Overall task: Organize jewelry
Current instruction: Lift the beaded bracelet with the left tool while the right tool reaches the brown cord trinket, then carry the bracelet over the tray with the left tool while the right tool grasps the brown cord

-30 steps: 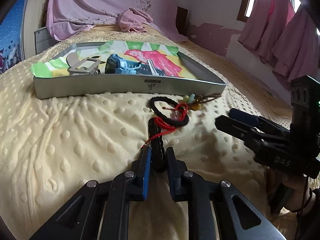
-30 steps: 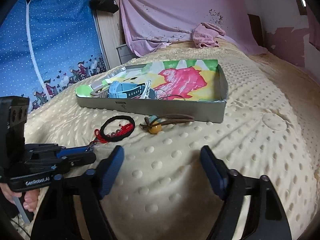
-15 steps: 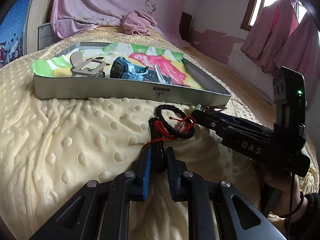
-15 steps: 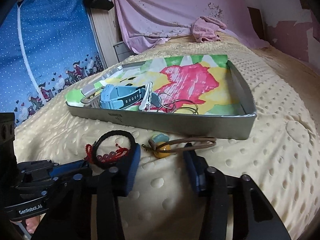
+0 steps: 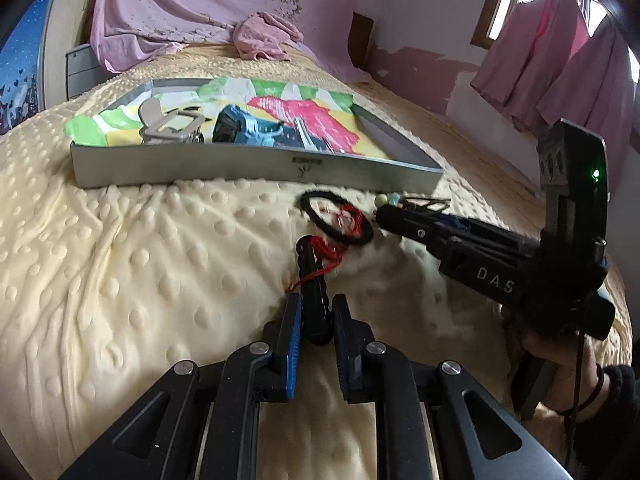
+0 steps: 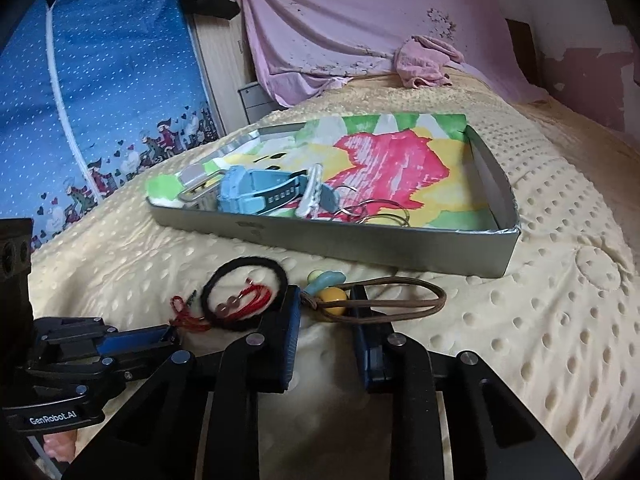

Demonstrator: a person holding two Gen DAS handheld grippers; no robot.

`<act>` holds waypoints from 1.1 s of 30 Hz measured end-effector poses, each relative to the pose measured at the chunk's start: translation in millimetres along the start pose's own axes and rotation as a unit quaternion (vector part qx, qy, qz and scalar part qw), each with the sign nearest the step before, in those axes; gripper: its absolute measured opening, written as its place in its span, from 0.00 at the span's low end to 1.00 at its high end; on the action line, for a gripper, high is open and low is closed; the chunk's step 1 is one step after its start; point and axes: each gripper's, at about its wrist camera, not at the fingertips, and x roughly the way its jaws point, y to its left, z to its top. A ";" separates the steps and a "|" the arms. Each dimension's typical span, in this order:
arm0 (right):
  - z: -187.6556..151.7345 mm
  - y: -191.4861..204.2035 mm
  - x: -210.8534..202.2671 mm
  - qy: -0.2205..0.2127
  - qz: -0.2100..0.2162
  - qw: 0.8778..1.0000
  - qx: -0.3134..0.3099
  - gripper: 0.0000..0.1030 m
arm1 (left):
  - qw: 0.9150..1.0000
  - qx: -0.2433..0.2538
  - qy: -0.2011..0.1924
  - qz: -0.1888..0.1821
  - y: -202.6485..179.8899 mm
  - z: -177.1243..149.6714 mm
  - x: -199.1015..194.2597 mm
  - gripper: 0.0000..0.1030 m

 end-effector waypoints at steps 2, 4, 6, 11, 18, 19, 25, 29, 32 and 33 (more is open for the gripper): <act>-2.7 4.9 -5.9 0.001 0.000 1.000 -0.008 0.21 | 1.000 0.003 0.006 -0.003 -1.6 -4.2 -4.2 0.14; -5.0 7.7 -12.2 0.002 0.002 1.000 -0.015 0.21 | 1.000 0.006 0.009 -0.005 -3.0 -8.7 -8.7 0.14; -6.3 10.5 -19.6 0.001 0.004 1.000 -0.021 0.21 | 1.000 0.009 0.013 -0.009 -4.8 -11.9 -13.5 0.14; -8.5 14.4 -33.2 0.001 0.011 1.000 -0.025 0.21 | 0.999 0.022 0.016 -0.018 -12.7 -16.8 -28.3 0.14; -0.8 16.2 -44.6 -0.019 0.015 0.999 -0.027 0.21 | 0.999 0.024 -0.024 -0.019 -18.1 -2.0 -46.3 0.14; 1.5 16.1 -46.9 -0.024 0.014 0.999 -0.027 0.21 | 0.999 0.023 -0.034 -0.019 -17.9 2.6 -47.9 0.14; 17.8 16.7 -49.8 -0.051 -0.007 0.998 -0.039 0.21 | 0.996 0.013 -0.089 -0.011 -11.0 44.6 -42.8 0.14; 37.6 7.1 -42.6 -0.069 -0.027 0.996 -0.039 0.21 | 0.993 0.018 -0.115 0.001 -6.0 76.9 -19.6 0.14; 51.1 -2.4 -34.9 -0.079 -0.035 0.996 -0.030 0.21 | 0.993 0.011 -0.119 -0.003 -2.1 95.5 -2.2 0.14; 56.8 -6.5 -30.3 -0.079 -0.036 0.996 -0.027 0.21 | 0.993 0.010 -0.117 -0.005 -1.3 103.5 6.7 0.14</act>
